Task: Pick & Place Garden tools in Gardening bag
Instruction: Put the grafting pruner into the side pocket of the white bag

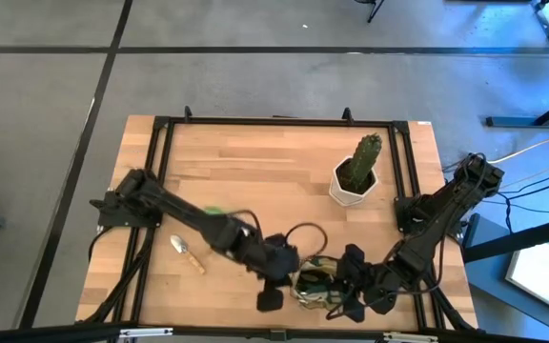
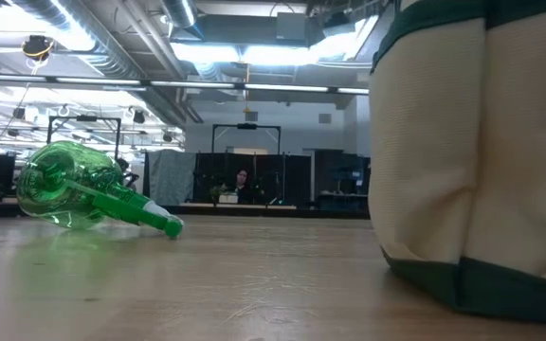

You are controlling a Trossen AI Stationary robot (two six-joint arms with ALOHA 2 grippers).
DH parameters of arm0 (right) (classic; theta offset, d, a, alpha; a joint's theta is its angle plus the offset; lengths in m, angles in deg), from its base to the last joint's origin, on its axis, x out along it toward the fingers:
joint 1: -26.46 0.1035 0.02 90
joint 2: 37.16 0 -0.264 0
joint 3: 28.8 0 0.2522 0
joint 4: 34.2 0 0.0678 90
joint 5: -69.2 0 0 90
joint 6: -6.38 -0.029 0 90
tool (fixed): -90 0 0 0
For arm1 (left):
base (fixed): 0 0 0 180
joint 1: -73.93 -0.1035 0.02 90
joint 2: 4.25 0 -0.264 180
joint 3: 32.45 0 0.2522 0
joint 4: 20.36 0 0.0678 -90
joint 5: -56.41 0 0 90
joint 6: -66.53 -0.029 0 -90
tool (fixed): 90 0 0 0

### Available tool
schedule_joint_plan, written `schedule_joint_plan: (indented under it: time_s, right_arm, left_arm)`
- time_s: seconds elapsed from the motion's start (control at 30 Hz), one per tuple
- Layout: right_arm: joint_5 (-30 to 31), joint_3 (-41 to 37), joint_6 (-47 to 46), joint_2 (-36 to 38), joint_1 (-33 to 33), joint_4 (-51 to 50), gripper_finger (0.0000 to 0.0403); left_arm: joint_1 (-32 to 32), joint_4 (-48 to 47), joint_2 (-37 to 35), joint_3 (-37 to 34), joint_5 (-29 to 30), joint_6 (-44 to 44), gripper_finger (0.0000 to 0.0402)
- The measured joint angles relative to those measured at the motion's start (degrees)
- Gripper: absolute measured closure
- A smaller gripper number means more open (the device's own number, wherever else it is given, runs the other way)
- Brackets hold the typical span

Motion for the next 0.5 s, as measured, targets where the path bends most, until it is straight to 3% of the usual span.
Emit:
schedule_joint_plan:
  time_s: [0.2,0.33,0.43,0.5]
  right_arm:
    - [-1.9,0.0,2.9,0.0,-0.9,0.3,0.0393]
    - [-2.1,0.0,3.3,0.0,-1.2,0.3,0.0393]
    - [-2.2,0.0,3.9,0.0,-1.2,0.2,0.0393]
    - [-2.2,0.0,4.4,0.0,-1.2,0.1,0.0393]
  left_arm:
    - [-0.4,4.2,3.1,0.0,4.8,17.1,0.0378]
    - [-2.1,9.3,6.6,0.0,4.1,22.7,0.0352]
    - [-2.4,6.5,8.5,0.4,3.4,24.3,0.0331]
    - [-1.9,5.6,8.8,1.5,6.0,23.7,0.0322]
